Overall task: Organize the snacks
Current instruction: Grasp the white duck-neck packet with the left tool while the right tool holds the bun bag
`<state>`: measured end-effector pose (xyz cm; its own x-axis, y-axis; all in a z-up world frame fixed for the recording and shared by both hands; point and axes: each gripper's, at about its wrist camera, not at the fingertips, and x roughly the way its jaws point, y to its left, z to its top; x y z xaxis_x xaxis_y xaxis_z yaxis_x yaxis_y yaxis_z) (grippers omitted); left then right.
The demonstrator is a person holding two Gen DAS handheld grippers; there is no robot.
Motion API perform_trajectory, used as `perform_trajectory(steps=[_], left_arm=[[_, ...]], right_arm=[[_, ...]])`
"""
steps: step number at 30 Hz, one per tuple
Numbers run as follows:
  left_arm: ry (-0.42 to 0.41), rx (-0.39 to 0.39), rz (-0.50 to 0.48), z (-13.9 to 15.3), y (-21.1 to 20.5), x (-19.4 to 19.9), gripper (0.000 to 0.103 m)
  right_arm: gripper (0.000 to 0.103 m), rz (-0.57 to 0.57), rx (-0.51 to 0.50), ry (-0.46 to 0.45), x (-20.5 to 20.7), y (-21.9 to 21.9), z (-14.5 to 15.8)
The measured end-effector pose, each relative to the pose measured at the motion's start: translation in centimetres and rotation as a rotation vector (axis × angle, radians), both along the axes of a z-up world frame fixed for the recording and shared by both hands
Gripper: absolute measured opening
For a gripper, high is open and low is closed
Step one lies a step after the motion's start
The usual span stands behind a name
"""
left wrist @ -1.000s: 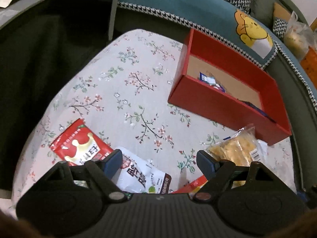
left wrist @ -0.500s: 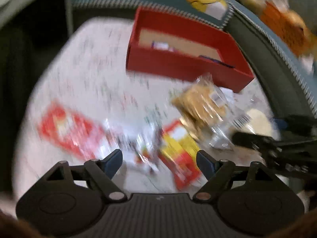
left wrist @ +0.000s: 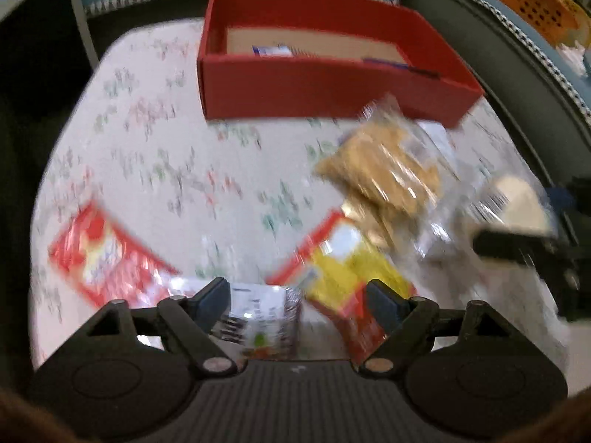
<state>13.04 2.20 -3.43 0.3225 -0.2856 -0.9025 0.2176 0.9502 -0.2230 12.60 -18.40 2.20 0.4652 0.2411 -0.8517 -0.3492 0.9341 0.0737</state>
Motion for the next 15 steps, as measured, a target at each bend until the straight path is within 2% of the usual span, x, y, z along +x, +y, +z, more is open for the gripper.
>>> perform_trajectory(steps=[4,7,8,9,11,13,15], left_arm=[[0.092,-0.011,-0.042,-0.1,0.0,-3.0,0.099],[0.076,0.012,-0.024,0.5,0.4,-5.1,0.099],[0.067,-0.003,0.023,0.7,1.0,-5.6,0.099],[0.058,-0.04,0.109,0.8,1.9,-6.0,0.099],[0.035,-0.115,0.251,0.7,3.2,-6.3,0.1],[0.029,-0.128,0.389,-0.3,3.6,-6.0,0.1],[0.015,-0.109,0.464,-1.5,3.1,-5.6,0.1]], right_arm=[[0.069,0.012,0.015,-0.01,-0.2,0.0,0.6],[0.065,0.019,0.031,-0.023,-0.4,0.0,1.1],[0.061,0.021,0.033,-0.027,-0.5,0.0,1.3],[0.059,0.027,0.033,-0.026,-0.5,0.0,1.3],[0.058,0.032,0.029,-0.023,-0.5,0.1,1.2],[0.058,0.027,0.003,-0.018,-0.4,0.2,0.7],[0.058,0.017,-0.012,-0.004,-0.1,0.1,0.2]])
